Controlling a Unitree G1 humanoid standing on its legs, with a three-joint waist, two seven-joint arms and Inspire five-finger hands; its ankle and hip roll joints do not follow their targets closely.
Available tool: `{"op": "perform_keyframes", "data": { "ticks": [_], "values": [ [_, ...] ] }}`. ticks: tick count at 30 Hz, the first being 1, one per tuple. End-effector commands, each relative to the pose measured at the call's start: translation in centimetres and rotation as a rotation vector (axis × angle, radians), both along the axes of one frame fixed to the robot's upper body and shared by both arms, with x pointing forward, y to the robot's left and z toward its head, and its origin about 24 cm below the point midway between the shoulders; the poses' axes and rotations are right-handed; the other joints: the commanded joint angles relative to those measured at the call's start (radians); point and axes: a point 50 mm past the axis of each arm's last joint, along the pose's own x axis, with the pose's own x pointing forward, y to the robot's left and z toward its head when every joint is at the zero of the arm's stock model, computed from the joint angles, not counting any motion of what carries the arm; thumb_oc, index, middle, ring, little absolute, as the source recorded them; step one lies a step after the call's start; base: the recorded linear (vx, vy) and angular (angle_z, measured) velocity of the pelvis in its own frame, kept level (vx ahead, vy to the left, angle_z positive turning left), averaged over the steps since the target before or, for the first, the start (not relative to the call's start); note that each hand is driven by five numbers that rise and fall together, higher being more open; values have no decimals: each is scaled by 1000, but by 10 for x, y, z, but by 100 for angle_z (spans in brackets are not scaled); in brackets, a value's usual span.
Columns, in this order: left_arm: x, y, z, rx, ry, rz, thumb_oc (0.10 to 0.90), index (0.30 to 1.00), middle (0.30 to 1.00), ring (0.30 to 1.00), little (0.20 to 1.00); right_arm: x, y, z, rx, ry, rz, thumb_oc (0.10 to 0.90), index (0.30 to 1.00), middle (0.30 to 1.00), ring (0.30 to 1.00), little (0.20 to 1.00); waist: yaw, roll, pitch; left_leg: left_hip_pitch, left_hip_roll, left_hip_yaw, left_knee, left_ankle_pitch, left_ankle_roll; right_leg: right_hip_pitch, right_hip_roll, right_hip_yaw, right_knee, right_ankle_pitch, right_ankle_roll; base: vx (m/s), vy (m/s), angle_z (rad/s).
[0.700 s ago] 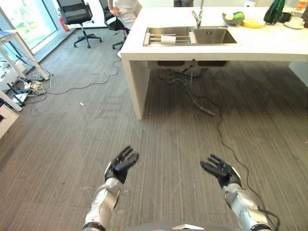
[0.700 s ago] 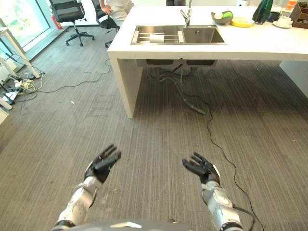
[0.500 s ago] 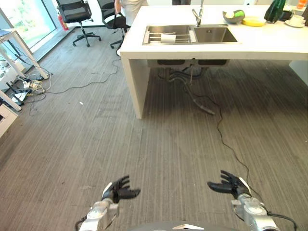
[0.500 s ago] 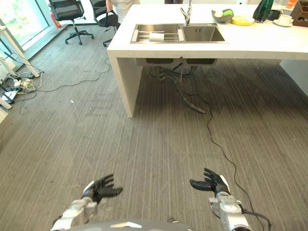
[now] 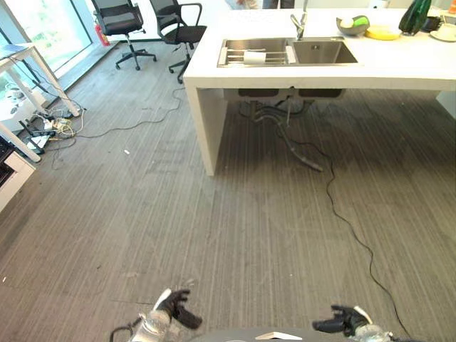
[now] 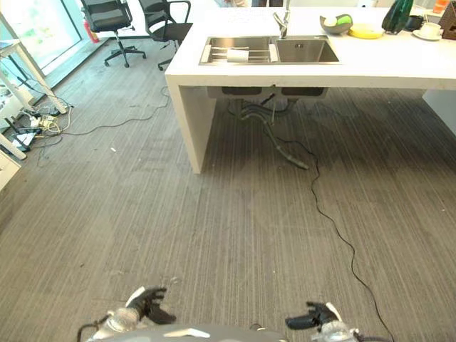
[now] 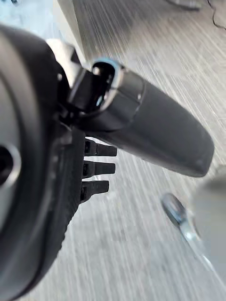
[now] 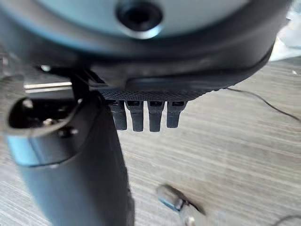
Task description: Place the dishes in the dishwasher.
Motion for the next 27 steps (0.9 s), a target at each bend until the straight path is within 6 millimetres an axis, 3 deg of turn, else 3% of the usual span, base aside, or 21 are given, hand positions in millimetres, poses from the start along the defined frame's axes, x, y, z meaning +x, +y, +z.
{"op": "perform_keyframes", "data": {
  "ticks": [1,6,15,20,24,26,27],
  "values": [
    [3,5,-1,14,28,-10,800,900,900,900,900,15,0,2,34,-43,-73,800,900,900,900,900,12,-64,-34,-40,14,12,-8,0,-42,0,-99,-13,12,-23,88,0,0,0],
    [-26,3,-10,-27,145,108,800,900,900,900,900,-11,6,-6,61,41,-149,800,900,900,900,900,8,-65,-40,-38,16,9,-8,1,-42,1,-96,-13,12,-26,84,0,0,0],
    [-46,-11,-16,-103,226,183,800,900,900,900,900,-31,32,-16,136,117,-164,800,900,900,900,900,10,-65,-45,-43,15,6,-8,1,-40,-4,-95,-15,12,-23,82,0,0,0],
    [-45,-18,-16,-111,235,141,800,900,900,900,900,-32,46,-19,168,146,-100,800,900,900,900,900,9,-64,-44,-42,11,13,-8,-3,-35,-5,-100,-15,12,-22,86,7,13,0],
    [-42,-20,-16,-122,238,137,800,900,900,900,900,-28,44,-18,156,152,-71,800,900,900,900,900,8,-61,-43,-43,3,22,-8,-12,-28,-13,-109,-12,12,-17,94,13,81,-5],
    [-22,-20,-13,-150,179,189,800,900,900,900,900,-9,36,-14,139,113,-78,800,900,900,900,900,8,-59,-37,-53,-12,28,-8,-19,-17,-27,-125,-3,12,0,104,-13,103,-15],
    [-22,-20,-13,-150,179,189,800,900,900,900,900,-9,36,-14,139,113,-78,800,900,900,900,900,8,-59,-37,-53,-12,28,-8,-19,-17,-27,-125,-3,12,0,104,-17,129,-21]
  ]
}}
